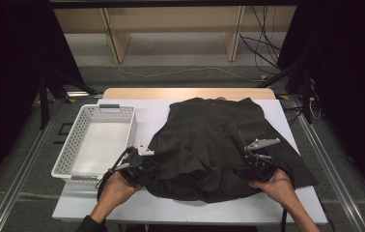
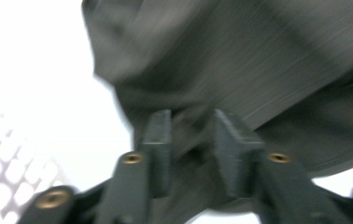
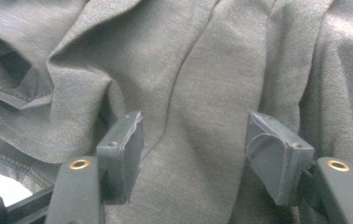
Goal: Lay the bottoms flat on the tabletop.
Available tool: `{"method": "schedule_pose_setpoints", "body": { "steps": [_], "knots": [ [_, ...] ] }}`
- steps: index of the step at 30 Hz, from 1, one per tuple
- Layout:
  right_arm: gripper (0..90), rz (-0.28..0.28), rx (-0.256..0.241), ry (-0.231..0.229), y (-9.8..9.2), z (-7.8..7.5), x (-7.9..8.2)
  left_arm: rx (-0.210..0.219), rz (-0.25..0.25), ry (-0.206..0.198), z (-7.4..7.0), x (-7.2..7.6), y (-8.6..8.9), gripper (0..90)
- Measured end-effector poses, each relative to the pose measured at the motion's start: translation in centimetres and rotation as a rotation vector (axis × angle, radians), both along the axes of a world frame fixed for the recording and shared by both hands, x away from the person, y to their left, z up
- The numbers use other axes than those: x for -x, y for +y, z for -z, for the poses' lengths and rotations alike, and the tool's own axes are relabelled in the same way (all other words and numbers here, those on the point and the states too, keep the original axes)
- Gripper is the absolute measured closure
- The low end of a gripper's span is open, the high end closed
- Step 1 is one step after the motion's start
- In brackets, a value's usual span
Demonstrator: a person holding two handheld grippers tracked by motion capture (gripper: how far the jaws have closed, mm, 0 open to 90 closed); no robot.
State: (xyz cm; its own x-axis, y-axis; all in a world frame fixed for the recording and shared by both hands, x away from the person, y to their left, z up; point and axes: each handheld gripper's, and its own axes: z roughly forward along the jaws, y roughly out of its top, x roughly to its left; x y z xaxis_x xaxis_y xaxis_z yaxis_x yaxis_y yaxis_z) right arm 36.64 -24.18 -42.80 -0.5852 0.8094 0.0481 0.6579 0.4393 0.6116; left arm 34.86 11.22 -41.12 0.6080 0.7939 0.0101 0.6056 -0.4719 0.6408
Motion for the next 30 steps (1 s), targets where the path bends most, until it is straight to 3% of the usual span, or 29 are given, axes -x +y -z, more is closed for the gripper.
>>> {"method": "schedule_pose_setpoints", "body": {
  "steps": [2, 5, 10, 11, 12, 14, 16, 17, 22, 25, 30],
  "knots": [
    [38.3, 0.0, 0.0, -0.002, 0.1, 0.0, 0.0, 0.049, 0.029, 0.001, -0.7, -0.2, -1.9, 53.3],
    [38.3, -0.005, 0.002, 0.001, 0.4, 0.0, 0.0, 0.129, 0.046, 0.037, -0.7, -1.1, -4.1, 45.8],
    [38.3, -0.01, 0.003, 0.0, 0.4, 0.0, 0.0, 0.127, 0.014, 0.079, 0.6, -3.5, -7.6, 37.8],
    [38.3, -0.008, 0.001, 0.001, 0.4, 0.0, 0.0, 0.118, 0.015, 0.093, 1.1, -3.9, -8.1, 39.4],
    [38.3, -0.008, 0.001, 0.0, 0.3, 0.0, 0.0, 0.093, 0.016, 0.093, 1.5, -4.1, -8.5, 46.6],
    [38.3, -0.005, -0.002, -0.002, 0.2, 0.0, -0.1, 0.051, 0.044, 0.084, 2.2, -4.0, -8.6, 69.0],
    [38.4, -0.006, -0.001, -0.001, 0.0, 0.0, 0.0, 0.032, 0.062, 0.085, 2.5, -3.6, -7.8, 84.6],
    [38.4, -0.006, -0.003, -0.002, 0.0, 0.0, 0.0, 0.024, 0.065, 0.086, 2.5, -3.4, -7.2, 87.6],
    [38.4, -0.002, -0.003, -0.002, -0.1, 0.0, 0.1, 0.032, 0.051, 0.089, 1.8, -2.0, -2.9, 89.0],
    [38.4, -0.005, -0.002, -0.003, 0.0, 0.0, 0.2, -0.019, 0.03, 0.077, 1.9, -0.8, -0.7, 89.0],
    [38.4, 0.002, 0.005, -0.005, -0.1, 0.0, 0.1, -0.08, -0.008, 0.118, 3.0, 0.0, 1.8, 88.6]
  ]
}}
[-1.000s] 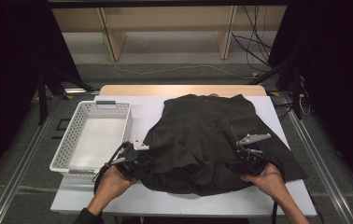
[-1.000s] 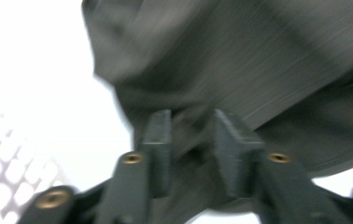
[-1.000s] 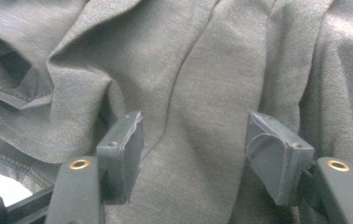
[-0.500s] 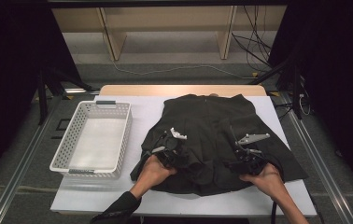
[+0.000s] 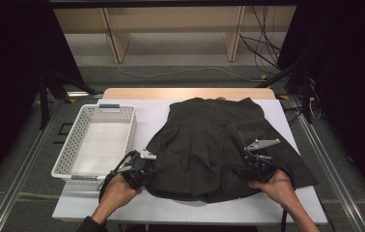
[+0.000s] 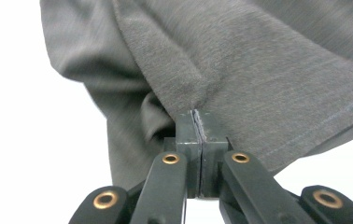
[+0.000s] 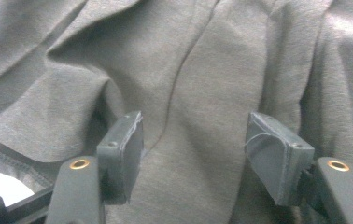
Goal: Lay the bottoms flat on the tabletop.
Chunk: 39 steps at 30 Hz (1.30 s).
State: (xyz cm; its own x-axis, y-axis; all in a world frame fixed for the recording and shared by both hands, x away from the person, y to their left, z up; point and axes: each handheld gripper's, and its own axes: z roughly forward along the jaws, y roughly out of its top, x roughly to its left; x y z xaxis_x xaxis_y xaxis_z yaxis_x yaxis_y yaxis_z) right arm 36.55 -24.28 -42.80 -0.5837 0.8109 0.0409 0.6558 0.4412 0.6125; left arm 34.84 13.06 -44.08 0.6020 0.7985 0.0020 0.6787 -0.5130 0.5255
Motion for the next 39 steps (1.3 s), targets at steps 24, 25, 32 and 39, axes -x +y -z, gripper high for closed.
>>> {"method": "schedule_pose_setpoints", "body": {
  "steps": [24, 25, 32, 39],
  "knots": [
    [76.7, 0.072, 0.15, 0.149, -0.8, 3.2, 0.0, -0.001, 0.011, 0.081, 2.8, -1.3, -1.7, 83.5],
    [81.4, 0.076, 0.139, 0.152, -0.7, 3.1, 0.1, -0.003, 0.024, 0.088, 2.7, -1.2, -1.8, 86.8],
    [86.1, 0.015, 0.1, 0.146, 0.9, 2.3, 2.1, -0.009, 0.124, 0.104, 1.5, 1.1, -2.1, 87.6],
    [56.3, 0.0, 0.078, 0.127, 0.8, 1.7, 1.9, 0.028, 0.112, 0.032, 0.0, 1.3, -2.0, 71.3]
  ]
}}
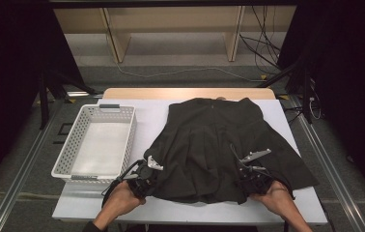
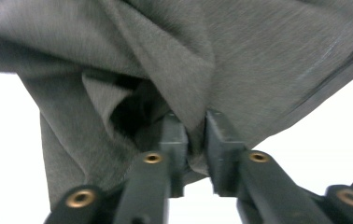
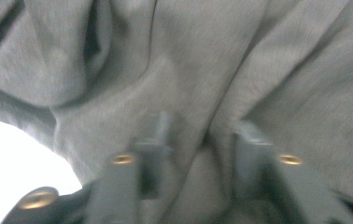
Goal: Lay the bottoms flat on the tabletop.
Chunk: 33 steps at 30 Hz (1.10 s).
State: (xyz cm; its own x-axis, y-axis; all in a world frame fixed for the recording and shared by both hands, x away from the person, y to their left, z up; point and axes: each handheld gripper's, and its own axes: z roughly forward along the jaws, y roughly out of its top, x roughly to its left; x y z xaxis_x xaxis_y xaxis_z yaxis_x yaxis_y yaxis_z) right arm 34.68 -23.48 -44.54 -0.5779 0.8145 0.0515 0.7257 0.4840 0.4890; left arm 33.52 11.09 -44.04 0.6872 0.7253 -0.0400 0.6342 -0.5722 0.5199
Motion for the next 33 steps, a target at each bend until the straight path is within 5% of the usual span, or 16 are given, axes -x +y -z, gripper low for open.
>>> {"method": "schedule_pose_setpoints", "body": {
  "steps": [4, 6, 9, 11, 15, 21, 33],
  "knots": [
    [47.1, 0.035, -0.077, -0.08, -1.4, -2.3, -0.5, 0.054, -0.088, -0.12, -2.6, -0.5, 0.6, 56.7],
    [44.2, 0.056, -0.115, -0.123, -2.2, -3.4, -0.9, -0.011, -0.153, -0.219, -3.1, -1.0, 0.3, 55.8],
    [42.5, 0.101, -0.078, -0.202, -3.4, -4.3, -1.5, 0.002, -0.153, -0.137, -2.3, -1.8, 0.1, 54.6],
    [42.1, 0.124, -0.075, -0.202, -4.2, -4.5, -1.8, -0.046, -0.159, -0.116, -1.2, -2.1, 0.1, 54.7],
    [42.4, 0.167, -0.071, -0.197, -5.7, -4.1, -2.3, -0.066, -0.192, -0.073, 0.6, -2.5, 0.7, 57.7],
    [42.4, 0.183, -0.065, -0.156, -6.2, -2.9, -3.0, -0.058, -0.19, -0.042, 1.7, -3.2, 1.2, 83.7],
    [42.7, 0.254, -0.059, -0.163, -8.7, -3.0, -3.1, -0.118, -0.099, -0.022, 1.1, 1.5, 3.9, 87.1]
  ]
}}
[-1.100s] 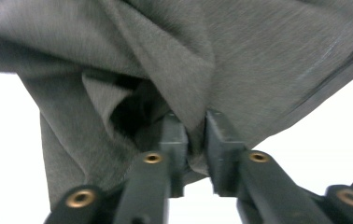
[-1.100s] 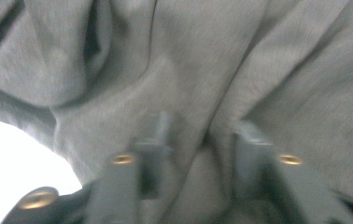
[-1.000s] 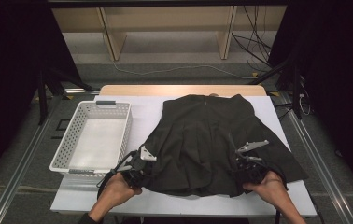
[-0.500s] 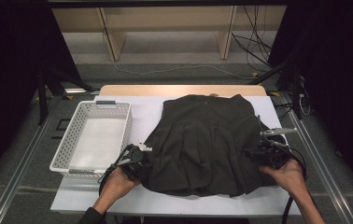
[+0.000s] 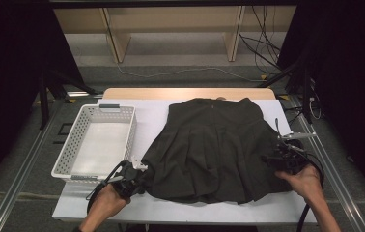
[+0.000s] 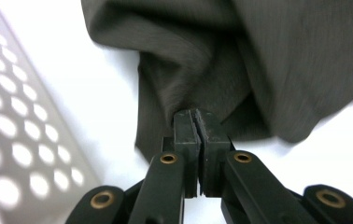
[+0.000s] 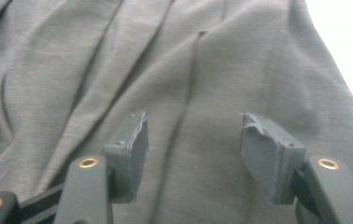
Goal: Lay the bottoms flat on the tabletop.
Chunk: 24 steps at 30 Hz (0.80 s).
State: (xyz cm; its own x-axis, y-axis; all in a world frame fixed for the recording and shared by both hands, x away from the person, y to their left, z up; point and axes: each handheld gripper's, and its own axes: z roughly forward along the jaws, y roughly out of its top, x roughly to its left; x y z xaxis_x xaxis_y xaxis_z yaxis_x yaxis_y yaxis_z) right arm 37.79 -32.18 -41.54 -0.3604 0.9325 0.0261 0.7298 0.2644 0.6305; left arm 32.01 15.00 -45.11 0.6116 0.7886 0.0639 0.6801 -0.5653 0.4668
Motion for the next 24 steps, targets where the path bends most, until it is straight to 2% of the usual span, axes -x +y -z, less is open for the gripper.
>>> {"method": "schedule_pose_setpoints", "body": {
  "steps": [3, 5, 8, 11, 14, 17, 20, 22, 24],
  "knots": [
    [43.2, 0.02, -0.005, 0.006, -0.6, 0.1, -0.2, -0.006, 0.015, -0.004, -0.2, 0.4, -0.2, 84.5],
    [43.2, 0.026, -0.005, 0.012, -0.7, 0.2, -0.3, 0.009, 0.023, -0.042, -1.1, 0.6, -0.5, 80.9],
    [43.1, 0.031, -0.008, 0.009, -1.0, 0.0, -0.5, 0.033, 0.013, -0.102, -2.5, 0.7, -1.2, 68.0],
    [42.5, 0.049, -0.028, 0.006, -1.8, -0.2, -1.0, 0.056, -0.036, -0.174, -2.8, -0.1, -2.3, 54.1],
    [40.5, 0.072, -0.052, 0.012, -2.5, -0.3, -1.9, 0.086, -0.061, -0.192, -2.3, -1.7, -3.3, 40.8],
    [39.0, 0.105, -0.024, 0.027, -3.3, 0.0, -3.1, 0.1, -0.094, -0.157, -1.7, -3.7, -3.8, 33.8],
    [39.4, 0.133, -0.031, 0.053, -4.4, 0.5, -4.0, 0.084, -0.124, -0.125, -0.8, -5.0, -3.9, 32.9],
    [45.0, 0.124, -0.073, 0.078, -4.9, 0.9, -4.3, 0.089, -0.134, -0.1, -0.3, -5.3, -3.8, 32.4],
    [53.0, 0.099, -0.082, 0.086, -4.5, 0.9, -4.0, 0.106, -0.131, -0.078, 0.2, -5.3, -3.5, 32.0]
  ]
}}
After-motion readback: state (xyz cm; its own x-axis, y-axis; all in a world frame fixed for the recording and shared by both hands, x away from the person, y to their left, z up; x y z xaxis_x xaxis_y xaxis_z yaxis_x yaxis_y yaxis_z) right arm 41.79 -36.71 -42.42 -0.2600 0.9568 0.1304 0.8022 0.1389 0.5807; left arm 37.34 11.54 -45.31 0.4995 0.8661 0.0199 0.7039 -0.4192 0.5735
